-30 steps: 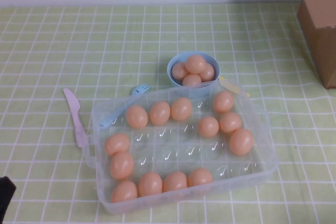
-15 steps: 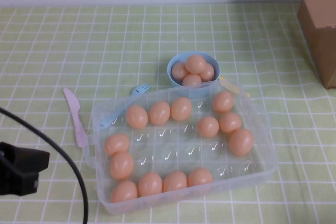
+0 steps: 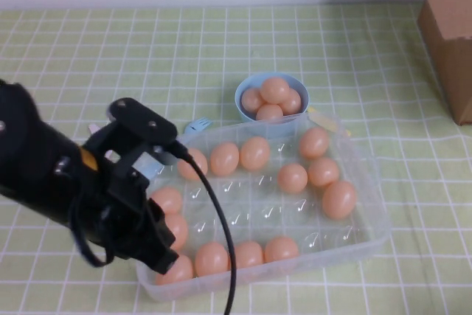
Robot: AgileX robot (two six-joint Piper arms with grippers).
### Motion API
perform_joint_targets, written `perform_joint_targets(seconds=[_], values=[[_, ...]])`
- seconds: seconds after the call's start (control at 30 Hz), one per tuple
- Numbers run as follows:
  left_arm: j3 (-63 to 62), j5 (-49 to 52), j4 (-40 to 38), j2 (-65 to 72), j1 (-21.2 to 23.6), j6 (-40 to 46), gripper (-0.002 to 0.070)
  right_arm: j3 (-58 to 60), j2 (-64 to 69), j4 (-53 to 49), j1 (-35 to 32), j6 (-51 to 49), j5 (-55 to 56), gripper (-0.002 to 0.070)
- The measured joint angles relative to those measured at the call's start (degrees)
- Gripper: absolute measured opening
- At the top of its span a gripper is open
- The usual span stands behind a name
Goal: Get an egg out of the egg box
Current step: Pick up the egg from the plastic box
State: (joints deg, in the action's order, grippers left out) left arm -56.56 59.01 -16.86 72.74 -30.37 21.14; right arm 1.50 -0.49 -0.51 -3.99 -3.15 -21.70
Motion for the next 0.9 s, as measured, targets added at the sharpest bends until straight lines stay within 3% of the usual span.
perform_joint_targets(seconds=[0.3,0.43,0.57,0.67,0.9], values=[[-5.3,-4.8,5.8,12.2,-7.3,-0.9,0.0012,0.0,0.0,0.0,0.0,0.0,0.0,-0.0017],[-7.4,-6.2,6.1,16.2,-8.3,-0.2,0.0145,0.0,0.0,0.0,0.0,0.0,0.0,-0.0017],[-8.5,-6.7,6.5,19.0,-8.4,-0.8,0.0395,0.0,0.0,0.0,0.0,0.0,0.0,-0.0017],[-8.5,-6.7,7.4,20.6,-8.4,-1.0,0.0493,0.0,0.0,0.0,0.0,0.0,0.0,-0.0017],[-8.5,-8.7,10.2,23.2,-8.4,-1.0,0.0531,0.0,0.0,0.0,0.0,0.0,0.0,-0.0017]])
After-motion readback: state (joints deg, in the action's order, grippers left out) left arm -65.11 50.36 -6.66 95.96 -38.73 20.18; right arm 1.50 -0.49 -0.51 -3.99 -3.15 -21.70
